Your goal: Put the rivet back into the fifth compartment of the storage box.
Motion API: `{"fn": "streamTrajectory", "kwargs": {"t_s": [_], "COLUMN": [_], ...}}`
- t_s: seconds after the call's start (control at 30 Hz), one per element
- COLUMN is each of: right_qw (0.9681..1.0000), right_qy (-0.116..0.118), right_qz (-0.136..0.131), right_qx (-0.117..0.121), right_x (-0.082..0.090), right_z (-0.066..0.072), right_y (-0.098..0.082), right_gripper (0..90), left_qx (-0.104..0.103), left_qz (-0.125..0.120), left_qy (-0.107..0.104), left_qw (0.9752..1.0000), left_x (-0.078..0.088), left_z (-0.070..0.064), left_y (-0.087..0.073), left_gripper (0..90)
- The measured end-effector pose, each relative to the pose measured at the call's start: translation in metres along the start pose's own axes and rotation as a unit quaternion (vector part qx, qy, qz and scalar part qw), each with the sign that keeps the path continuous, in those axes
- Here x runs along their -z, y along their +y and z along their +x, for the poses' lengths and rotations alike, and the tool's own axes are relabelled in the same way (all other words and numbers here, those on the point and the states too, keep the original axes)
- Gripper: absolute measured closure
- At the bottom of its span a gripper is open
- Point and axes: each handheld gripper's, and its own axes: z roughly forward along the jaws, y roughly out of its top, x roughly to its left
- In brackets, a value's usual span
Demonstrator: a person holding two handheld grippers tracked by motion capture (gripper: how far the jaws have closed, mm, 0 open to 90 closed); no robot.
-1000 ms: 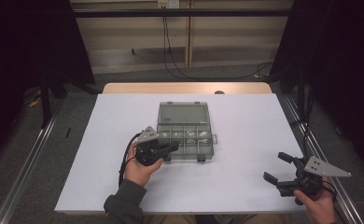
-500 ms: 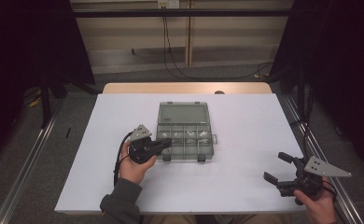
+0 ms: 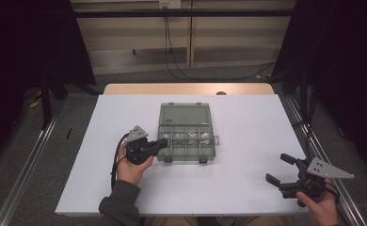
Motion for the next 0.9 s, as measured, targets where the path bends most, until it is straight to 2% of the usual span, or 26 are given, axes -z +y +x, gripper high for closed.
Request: {"fn": "streamTrajectory", "kwargs": {"t_s": [0.33, 0.7, 0.83, 0.9], "right_qw": [1.0, 1.0, 1.0, 1.0], "right_qy": [0.0, 0.0, 0.0, 0.0], "right_qz": [0.0, 0.0, 0.0, 0.0], "right_qx": [0.001, 0.001, 0.001, 0.002], "right_x": [-0.0001, -0.0005, -0.0004, -0.0004], "right_z": [0.0002, 0.0002, 0.0002, 0.0002], "right_y": [0.0001, 0.0001, 0.0002, 0.0003], "right_gripper": [2.5, 2.4, 2.5, 2.5], "left_qx": [0.002, -0.01, -0.014, -0.009], "left_qz": [0.005, 0.014, 0.008, 0.009], "left_qy": [0.005, 0.014, 0.016, 0.009], "left_qw": [1.0, 0.9998, 0.9998, 0.9999], "left_x": [-0.0007, -0.0032, -0.0035, -0.0037], "left_z": [0.0021, 0.0017, 0.0006, 0.0007], "left_y": [-0.0024, -0.004, -0.0042, -0.0043], "left_gripper": [86.6, 86.2, 81.3, 79.1]}}
